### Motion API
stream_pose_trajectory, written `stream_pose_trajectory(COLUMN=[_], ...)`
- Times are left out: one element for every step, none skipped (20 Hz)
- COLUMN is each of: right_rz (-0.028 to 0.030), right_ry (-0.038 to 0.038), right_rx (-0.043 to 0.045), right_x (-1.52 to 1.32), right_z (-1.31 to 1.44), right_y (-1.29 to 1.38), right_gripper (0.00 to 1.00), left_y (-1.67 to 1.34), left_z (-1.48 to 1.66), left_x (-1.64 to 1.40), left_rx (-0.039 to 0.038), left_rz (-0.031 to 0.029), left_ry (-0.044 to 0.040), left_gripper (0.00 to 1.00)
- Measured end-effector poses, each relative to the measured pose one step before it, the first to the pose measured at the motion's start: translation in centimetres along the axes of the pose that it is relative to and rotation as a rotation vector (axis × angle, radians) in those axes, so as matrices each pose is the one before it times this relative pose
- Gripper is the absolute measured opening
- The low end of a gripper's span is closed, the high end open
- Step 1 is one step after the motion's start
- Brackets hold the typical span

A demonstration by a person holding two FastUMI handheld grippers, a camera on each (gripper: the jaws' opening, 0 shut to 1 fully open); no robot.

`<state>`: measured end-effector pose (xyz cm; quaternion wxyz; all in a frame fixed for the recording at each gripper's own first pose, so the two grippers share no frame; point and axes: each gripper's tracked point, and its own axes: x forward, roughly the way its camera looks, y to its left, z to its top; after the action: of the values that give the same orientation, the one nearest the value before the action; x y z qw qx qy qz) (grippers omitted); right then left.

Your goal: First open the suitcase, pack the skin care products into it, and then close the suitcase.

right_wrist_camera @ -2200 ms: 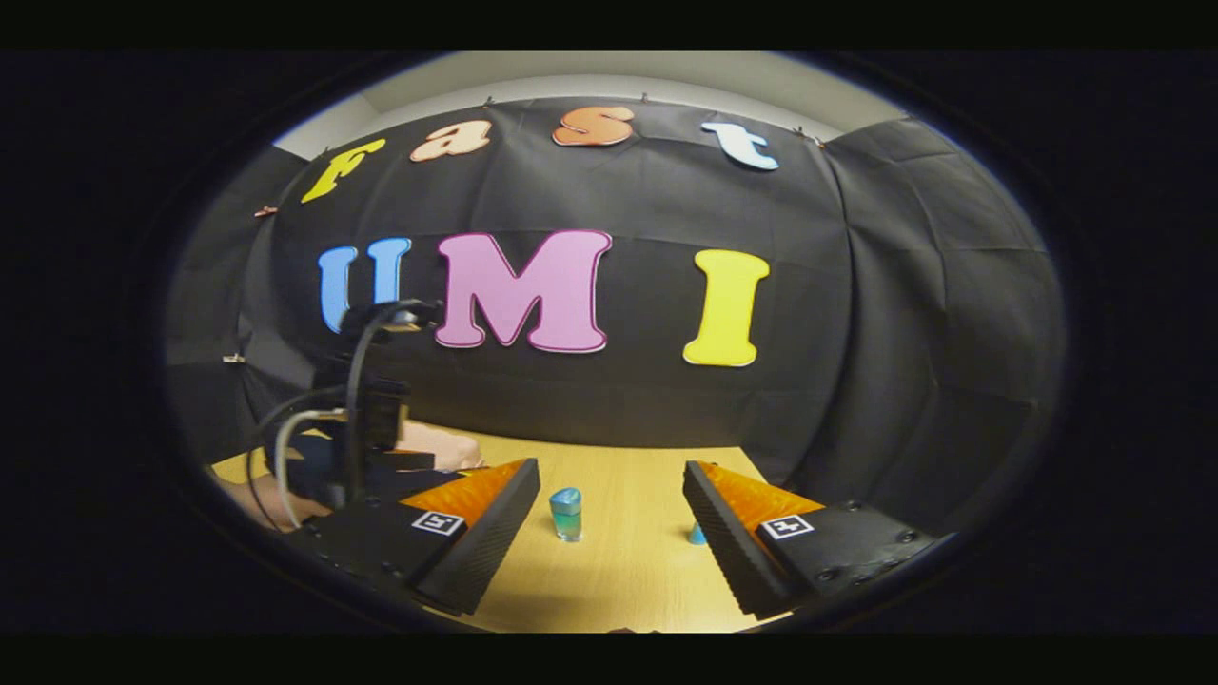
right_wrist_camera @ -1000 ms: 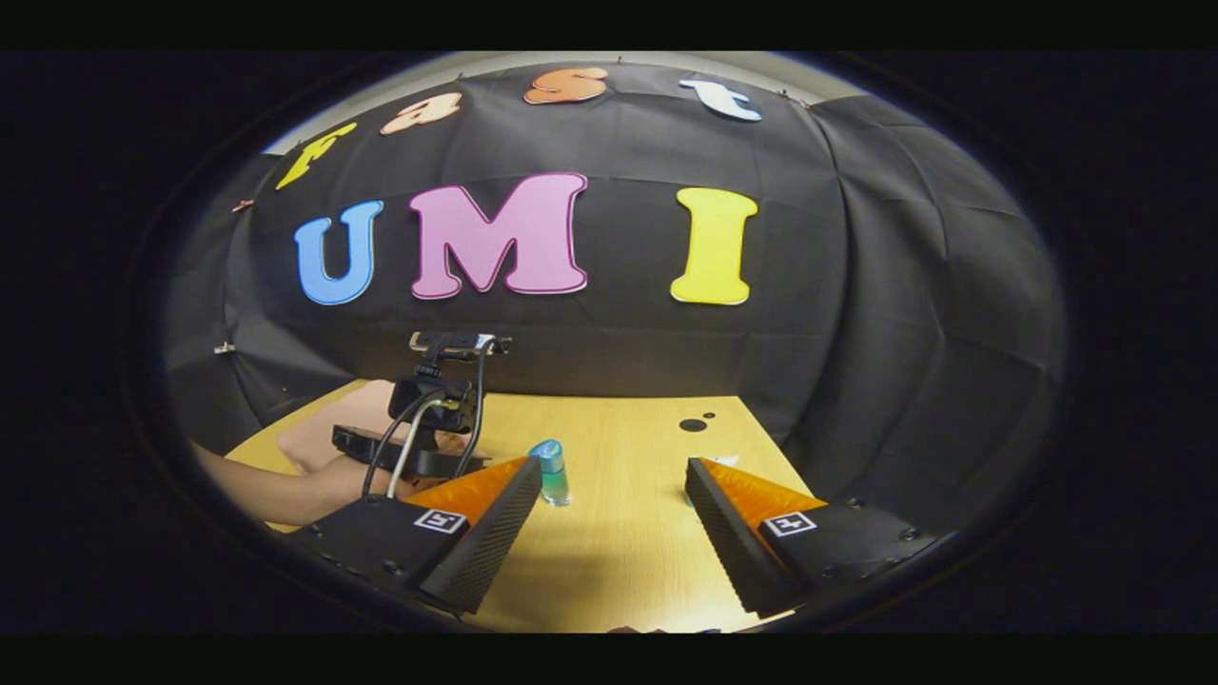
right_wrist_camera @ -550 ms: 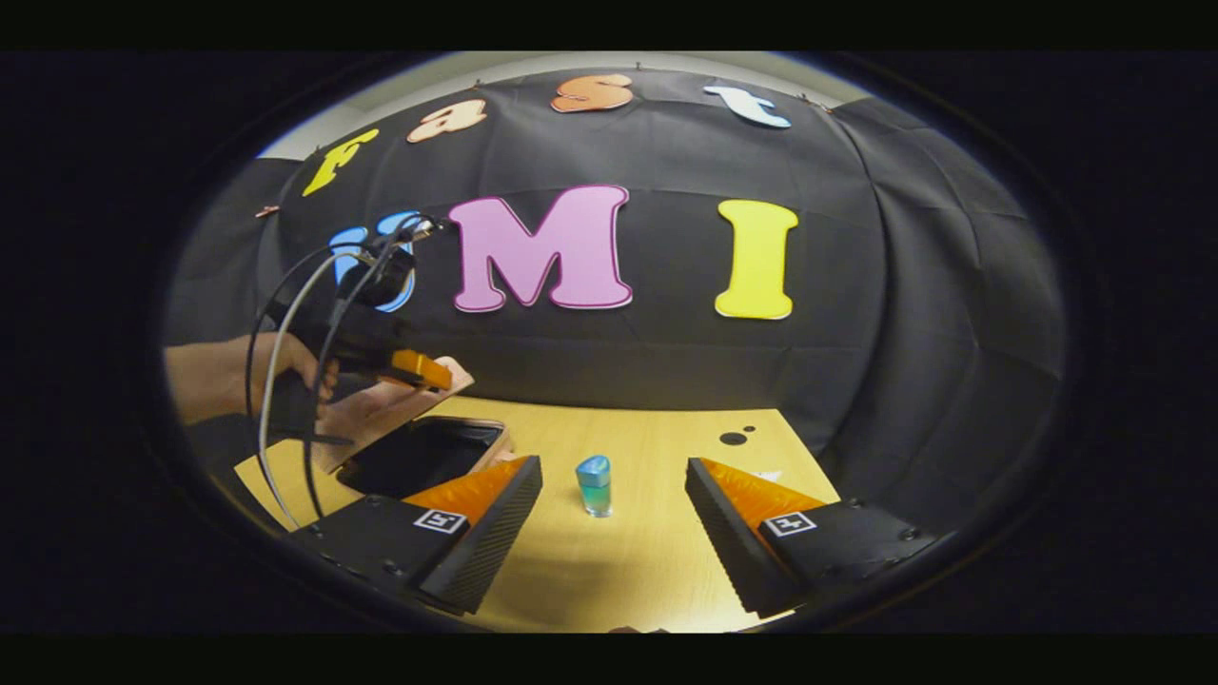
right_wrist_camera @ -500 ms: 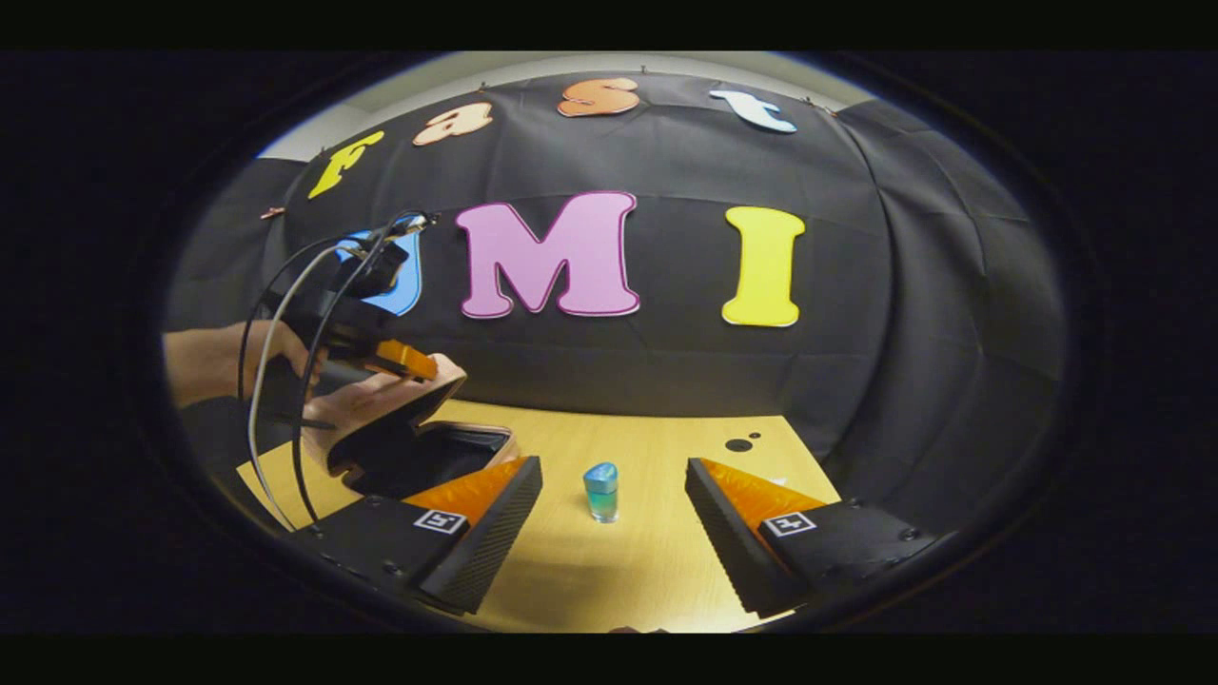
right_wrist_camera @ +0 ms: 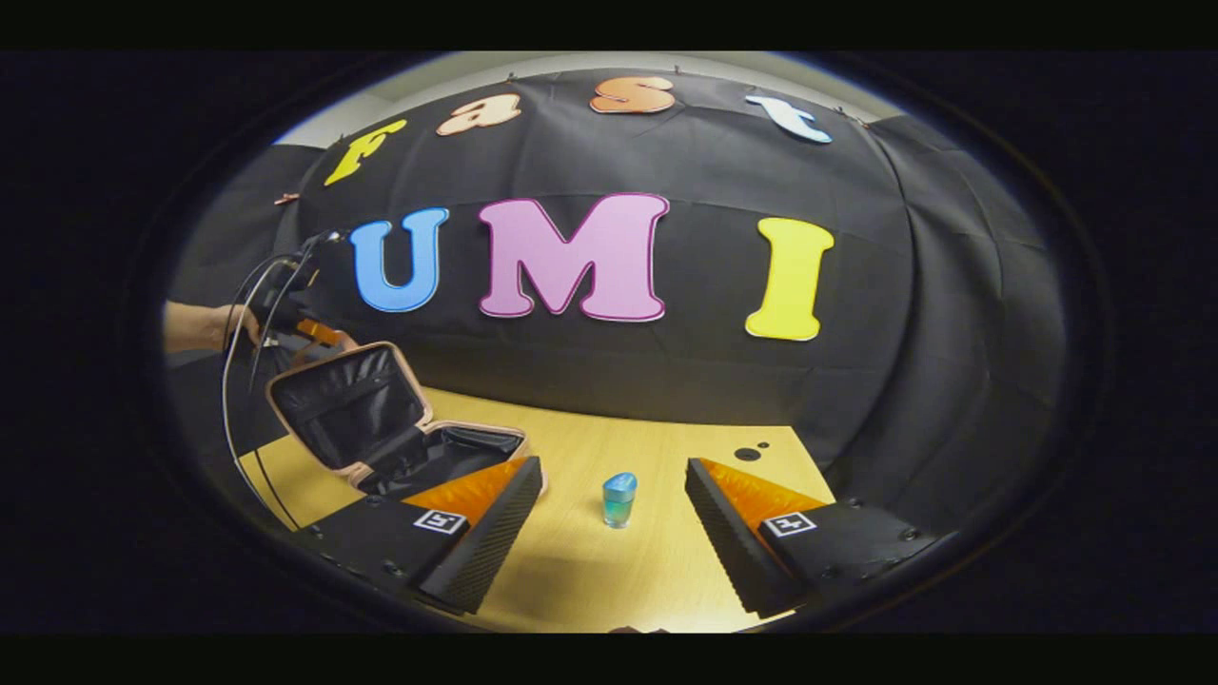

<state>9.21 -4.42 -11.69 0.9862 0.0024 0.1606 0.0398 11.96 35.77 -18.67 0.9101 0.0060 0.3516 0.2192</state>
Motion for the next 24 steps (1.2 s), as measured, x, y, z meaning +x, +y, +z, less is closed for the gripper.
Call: stream_pose_trajectory(right_rz=[-0.00992, -0.00666, -0.01425, -0.02827, -0.03034, -0.03197, -0.00957, 0.01066, 0.01319, 0.0007, -0.00679, -0.00608, -0.01053, -0.00632, -0.01052, -0.01242, -0.01184, -0.01097, -0.01211, -0.01463, -0.01618, -0.01561, -0.02237, -0.01974], right_ry=[0.01331, 0.0132, 0.00485, -0.00375, -0.02439, -0.03269, 0.00114, 0.01751, 0.01233, 0.00826, 0.00663, 0.00323, 0.00009, -0.01621, -0.0184, -0.01342, -0.00534, -0.01001, -0.0112, -0.00771, -0.01009, -0.01076, -0.00536, -0.01037], right_rx=[0.00033, -0.00415, -0.01746, -0.03444, -0.03318, -0.02299, -0.00656, 0.00176, -0.00324, -0.00536, -0.00274, 0.0054, 0.02016, 0.02437, 0.00891, -0.011, -0.01719, -0.00703, 0.00437, 0.01033, 0.00567, -0.00649, -0.01255, -0.00733], right_x=[0.176, 0.163, 0.165, 0.196, 0.083, 0.088, 0.077, 0.401, 0.081, -0.059, -0.046, -0.055, -0.269, -0.195, -0.196, -0.117, -0.24, -0.304, -0.288, -0.241, -0.247, -0.241, -0.234, -0.149], right_z=[-0.111, -0.218, -0.029, 0.188, 0.511, 0.507, 0.069, -0.423, -0.56, -0.553, -0.273, 0.024, 0.248, 0.524, 0.659, 0.414, 0.269, 0.385, 0.444, 0.408, 0.418, 0.223, 0.247, 0.471], right_y=[0.188, 0.216, 0.038, -0.256, -0.375, -0.381, 0.171, 0.833, 0.713, 0.286, 0.156, 0.135, -0.02, 0.017, -0.076, -0.131, -0.31, -0.377, -0.517, -0.602, -0.543, -0.651, -0.893, -0.982], right_gripper=[0.96, 0.96, 0.96, 0.97, 0.97, 0.97, 0.97, 0.96, 0.97, 0.97, 0.97, 0.96, 0.97, 0.97, 0.96, 0.96, 0.96, 0.97, 0.97, 0.96, 0.96, 0.96, 0.96, 0.97], left_y=[2.406, 2.042, 1.955, 0.9, 0.972, 0.899, 0.634, 0.735, 0.495, 0.748, 0.567, 0.58, 0.468, 0.731, 0.612, -0.22, -0.378, -0.44, -0.194, -0.514, -0.539, -1.344, -1.6, -1.751], left_z=[-0.672, -0.917, -1.011, -1.304, -1.19, -1.248, -1.154, -1.183, -1.117, -1.041, -0.951, -1.089, -0.908, -0.453, 0.022, -0.124, 0.558, 0.684, 0.904, 1.085, 1.17, 1.083, 1.045, 1.156], left_x=[1.31, 1.126, 1.539, 1.801, 1.59, 1.264, 1.359, 1.077, 1.064, 0.942, 0.939, 0.634, 0.554, 0.225, 0.304, -0.222, -0.899, -1.153, -1.04, -1.544, -1.933, -1.83, -2.145, -2.108], left_rx=[0.00051, 0.0016, -0.01363, -0.02369, -0.02357, -0.01887, -0.01782, -0.01515, -0.01543, -0.01079, -0.0033, 0.00563, 0.01673, 0.01875, 0.00655, -0.01653, -0.0203, -0.00143, 0.01766, 0.02147, 0.01381, 0.00232, 0.00441, 0.00895], left_rz=[0.03158, 0.02867, 0.02347, 0.00002, 0.00069, 0.00009, -0.00886, -0.00611, -0.01219, -0.00074, 0.00406, 0.01547, 0.01524, 0.03629, 0.02953, 0.00141, -0.02326, -0.01164, 0.00805, -0.00447, -0.00668, -0.02123, -0.02616, -0.02627], left_ry=[-0.00169, 0.00047, -0.0006, 0.01649, 0.01519, 0.01747, 0.0165, 0.01343, 0.01246, 0.01211, 0.01514, 0.02056, 0.01833, 0.00136, -0.0112, -0.01725, -0.01945, -0.02918, -0.04216, -0.04336, -0.04567, -0.05009, -0.05142, -0.05252], left_gripper=[0.07, 0.07, 0.07, 0.07, 0.07, 0.07, 0.11, 0.07, 0.07, 0.07, 0.07, 0.08, 0.09, 0.12, 0.15, 0.23, 0.35, 0.52, 0.65, 0.92, 1.0, 0.96, 0.96, 0.96])
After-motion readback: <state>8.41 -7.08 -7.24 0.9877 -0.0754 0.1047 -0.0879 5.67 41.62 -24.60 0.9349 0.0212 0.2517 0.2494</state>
